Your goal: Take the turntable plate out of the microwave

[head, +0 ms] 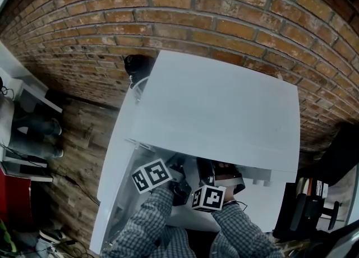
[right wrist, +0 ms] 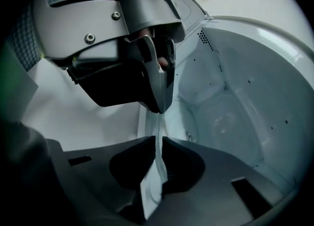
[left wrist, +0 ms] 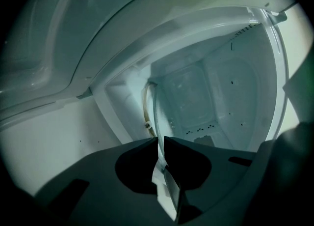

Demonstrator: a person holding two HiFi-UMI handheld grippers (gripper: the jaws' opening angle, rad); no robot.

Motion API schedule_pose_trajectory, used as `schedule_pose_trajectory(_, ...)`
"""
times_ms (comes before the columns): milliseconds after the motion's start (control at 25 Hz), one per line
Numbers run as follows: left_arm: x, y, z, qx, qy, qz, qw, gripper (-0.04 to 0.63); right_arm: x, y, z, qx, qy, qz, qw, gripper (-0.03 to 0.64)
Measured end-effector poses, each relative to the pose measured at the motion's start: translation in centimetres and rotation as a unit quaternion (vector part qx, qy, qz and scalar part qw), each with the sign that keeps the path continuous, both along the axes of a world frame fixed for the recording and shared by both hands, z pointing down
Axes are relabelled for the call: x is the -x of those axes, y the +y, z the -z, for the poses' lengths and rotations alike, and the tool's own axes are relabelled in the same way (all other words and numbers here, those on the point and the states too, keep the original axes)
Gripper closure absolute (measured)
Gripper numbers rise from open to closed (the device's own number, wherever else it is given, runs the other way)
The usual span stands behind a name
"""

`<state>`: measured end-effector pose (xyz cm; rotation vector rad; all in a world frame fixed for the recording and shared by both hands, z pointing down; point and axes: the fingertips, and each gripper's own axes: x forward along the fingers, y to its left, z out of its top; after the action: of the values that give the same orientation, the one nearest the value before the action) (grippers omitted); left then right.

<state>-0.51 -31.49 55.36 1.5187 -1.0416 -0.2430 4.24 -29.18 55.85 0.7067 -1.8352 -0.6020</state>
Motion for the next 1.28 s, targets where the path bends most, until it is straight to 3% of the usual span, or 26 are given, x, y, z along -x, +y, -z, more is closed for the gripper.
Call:
schedule_pose_trajectory(560, -0.5, -1.6, 0.3, -0.008, 0.043, 0.026, 0.9987, 0.558, 0.8, 0.9, 1.4, -0.006, -0.023, 0.039, 0.999, 0.577)
schedule_pose_trajectory(880, -0.2, -1.8, 0.5, 0.002, 0.120, 0.076, 0.9899, 0.560, 1.2, 1.4, 2.1, -0.016, -0.031, 0.050, 0.998, 0.578)
schedule_pose_trajectory(1000, -0.3, -2.1, 0.6, -0.006, 0.128, 0.075, 0.9889, 0.560, 0.7, 2.0, 2.8, -0.026, -0.032, 0.050, 0.998, 0.578)
schedule_pose_trajectory(1120, -0.4, -2.4, 0.8, -0.011, 0.132, 0.074, 0.9884, 0.560, 0.0, 3.5, 3.6, -0.002, -0.087, 0.015, 0.996, 0.577)
schedule_pose_trajectory(1160, -0.4, -2.4, 0.8, -0.012, 0.133, 0.073, 0.9883, 0.560, -0.4, 4.0, 3.8, 0.022, -0.135, -0.016, 0.990, 0.577)
schedule_pose_trajectory(1200, -0.5, -2.4, 0.8, -0.013, 0.135, 0.072, 0.9882, 0.561, -0.9, 4.3, 4.0, 0.055, -0.197, -0.056, 0.977, 0.577)
schedule_pose_trajectory(1240, -0.5, -2.3, 0.7, -0.013, 0.137, 0.072, 0.9879, 0.561, -1.3, 4.7, 4.1, 0.096, -0.271, -0.103, 0.952, 0.577)
schedule_pose_trajectory(1280, -0.5, -2.2, 0.7, -0.013, 0.139, 0.071, 0.9876, 0.561, -1.8, 4.9, 4.1, 0.143, -0.350, -0.152, 0.913, 0.577)
